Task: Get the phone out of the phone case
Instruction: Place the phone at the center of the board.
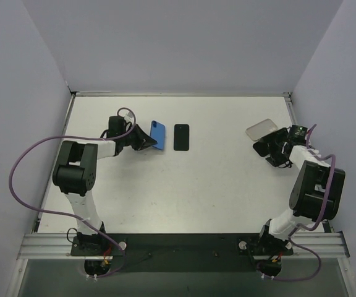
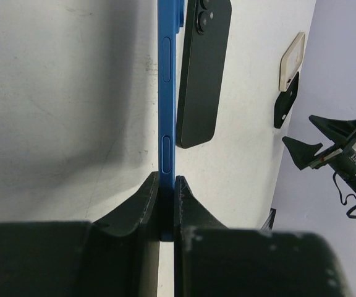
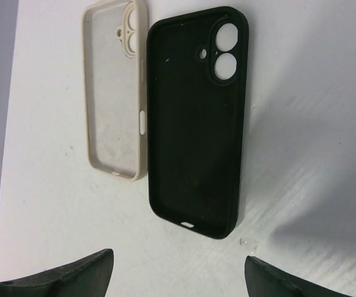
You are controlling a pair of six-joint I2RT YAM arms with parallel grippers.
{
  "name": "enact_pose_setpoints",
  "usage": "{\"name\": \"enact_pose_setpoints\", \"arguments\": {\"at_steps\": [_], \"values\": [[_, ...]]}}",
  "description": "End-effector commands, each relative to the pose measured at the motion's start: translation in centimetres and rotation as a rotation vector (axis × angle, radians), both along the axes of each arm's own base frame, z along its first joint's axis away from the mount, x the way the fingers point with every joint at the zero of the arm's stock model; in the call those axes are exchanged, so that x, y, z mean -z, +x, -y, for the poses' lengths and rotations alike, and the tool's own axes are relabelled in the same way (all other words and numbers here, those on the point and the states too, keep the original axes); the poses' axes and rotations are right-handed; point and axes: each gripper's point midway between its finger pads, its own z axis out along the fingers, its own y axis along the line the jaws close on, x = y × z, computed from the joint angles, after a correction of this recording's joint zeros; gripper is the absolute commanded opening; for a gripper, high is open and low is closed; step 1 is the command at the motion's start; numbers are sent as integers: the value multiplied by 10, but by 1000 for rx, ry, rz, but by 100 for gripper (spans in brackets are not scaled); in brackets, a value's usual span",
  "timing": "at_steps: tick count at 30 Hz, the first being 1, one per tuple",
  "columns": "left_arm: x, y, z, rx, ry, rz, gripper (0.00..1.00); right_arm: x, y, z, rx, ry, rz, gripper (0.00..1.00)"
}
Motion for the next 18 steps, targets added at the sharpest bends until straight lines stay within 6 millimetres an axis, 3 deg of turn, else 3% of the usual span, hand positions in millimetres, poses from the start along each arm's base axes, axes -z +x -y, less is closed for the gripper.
{"name": "enact_pose_setpoints", "arguments": {"at_steps": [1,4,6,7,8,9,10,11,12,13,15,16,18], "values": [[-28,27,8,17,-54,130,0,-20,-11,2,0,-59,24,80],[-18,31,6,4,-38,102,0,-26,-18,3,5,-89,17,80],[-13,31,5,4,-17,92,12,-31,-21,2,1,-104,12,81],[-11,29,5,4,-5,74,34,-35,-22,3,4,-121,17,82],[-9,31,3,-1,21,79,46,-36,-25,2,2,-125,7,82],[-8,30,2,-1,41,76,56,-41,-24,1,-2,-136,11,99],[-6,24,2,1,64,49,78,-47,-24,1,-5,-147,19,100],[-7,27,-2,-5,107,67,88,-48,-28,1,0,-162,-1,100],[-7,26,-4,-8,136,63,90,-56,-25,-2,-10,-176,12,100],[-3,12,-4,4,189,-1,90,-64,-24,-4,-15,-190,24,100],[-7,13,-15,-8,315,15,92,-72,-28,-4,-22,-231,6,100],[-13,1,-19,7,366,5,92,-88,-22,-10,-42,-255,36,100],[-19,-6,-26,-13,457,14,94,-96,-23,-15,-66,-293,29,100]]}}
